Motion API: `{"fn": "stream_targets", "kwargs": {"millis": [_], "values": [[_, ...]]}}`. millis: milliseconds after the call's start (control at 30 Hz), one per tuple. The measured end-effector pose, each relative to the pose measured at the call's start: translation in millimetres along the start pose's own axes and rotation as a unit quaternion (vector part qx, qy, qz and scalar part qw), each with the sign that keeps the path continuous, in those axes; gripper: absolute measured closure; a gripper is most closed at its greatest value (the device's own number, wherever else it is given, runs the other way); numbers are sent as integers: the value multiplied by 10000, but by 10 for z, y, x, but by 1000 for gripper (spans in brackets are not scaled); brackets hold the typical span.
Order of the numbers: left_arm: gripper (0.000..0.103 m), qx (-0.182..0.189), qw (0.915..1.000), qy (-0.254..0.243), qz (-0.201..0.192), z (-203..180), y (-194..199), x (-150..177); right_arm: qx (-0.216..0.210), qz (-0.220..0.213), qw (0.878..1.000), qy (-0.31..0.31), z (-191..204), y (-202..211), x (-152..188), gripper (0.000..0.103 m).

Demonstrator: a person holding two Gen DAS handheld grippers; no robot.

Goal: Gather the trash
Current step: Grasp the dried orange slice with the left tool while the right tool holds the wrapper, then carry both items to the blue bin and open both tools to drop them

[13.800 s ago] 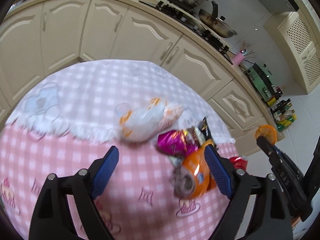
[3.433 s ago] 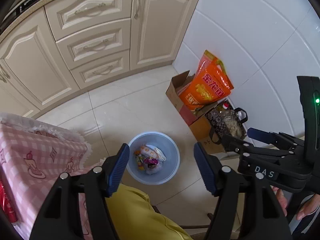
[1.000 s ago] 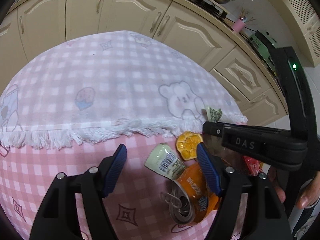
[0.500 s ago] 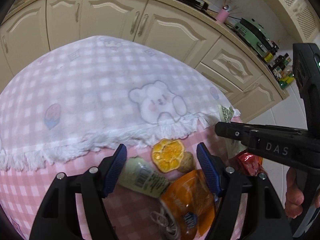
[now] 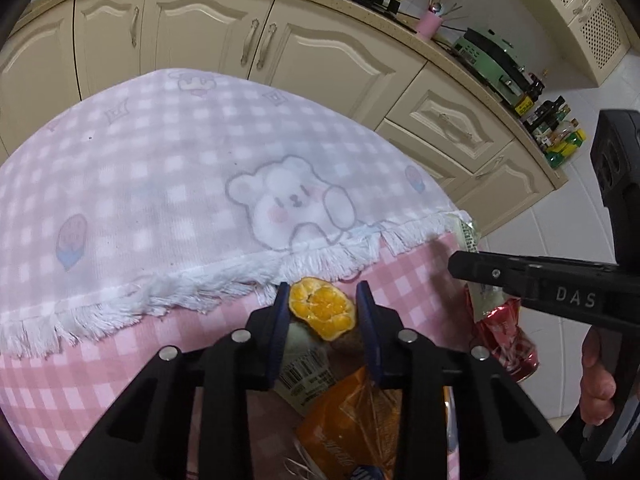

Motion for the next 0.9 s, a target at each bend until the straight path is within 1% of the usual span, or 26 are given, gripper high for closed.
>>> {"fn": "stream_targets", "kwargs": {"millis": [267, 467, 667, 800, 900], "values": [[73, 28, 9995, 269, -185, 71, 91, -28, -10, -61, 10000, -54, -56, 59, 6, 81], [73, 261, 9976, 391, -508, 68, 277, -113, -51, -118, 9999, -109, -92, 123, 15, 81], [73, 490, 9964, 308, -619, -56, 400, -151, -79, -222, 9995, -195, -187, 248, 58, 81], [73, 508, 9959, 168, -727, -216, 482, -163, -156, -294, 9990, -311, -260, 344, 74, 81], [73, 597, 9951, 134, -778, -347, 521, -164, -212, -349, 9985, -373, -318, 422, 79, 81]]}}
Point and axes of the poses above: each gripper's, at about its wrist camera, not at the fingertips, and y roughly against the way its jaws point, z to its left, x to its underside, the point moved 9 cm from there along -y, roughly the way its jaws point, and after that the axes turned 9 degrees about x, right-handed, at the moved point
